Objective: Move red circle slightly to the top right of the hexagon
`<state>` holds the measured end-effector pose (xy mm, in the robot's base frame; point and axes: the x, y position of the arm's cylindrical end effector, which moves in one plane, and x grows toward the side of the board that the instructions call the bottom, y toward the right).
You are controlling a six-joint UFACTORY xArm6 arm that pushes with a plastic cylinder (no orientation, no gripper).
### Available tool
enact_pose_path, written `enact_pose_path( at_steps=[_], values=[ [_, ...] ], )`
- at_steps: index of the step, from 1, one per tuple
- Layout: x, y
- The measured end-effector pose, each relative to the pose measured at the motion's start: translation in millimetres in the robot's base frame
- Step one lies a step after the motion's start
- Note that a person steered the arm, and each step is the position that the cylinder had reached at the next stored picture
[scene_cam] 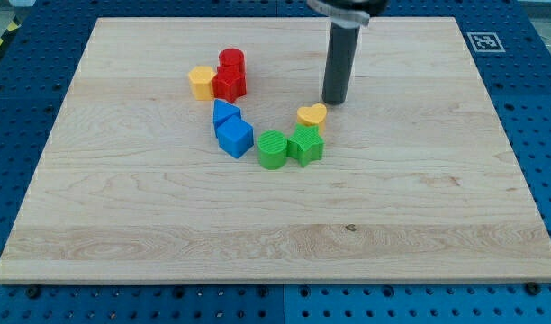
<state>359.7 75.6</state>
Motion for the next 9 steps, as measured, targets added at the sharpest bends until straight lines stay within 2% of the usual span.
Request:
enact_pose_path(
  at_steps=[2, 3, 5, 6, 7, 9],
  values=[
    [-61.7, -75.9],
    [-71.4, -134.0],
    [-123.2, -207.3],
    [-113.1, -248.6],
    [-89.8, -265.5],
    [-32.0, -245.0]
  ],
)
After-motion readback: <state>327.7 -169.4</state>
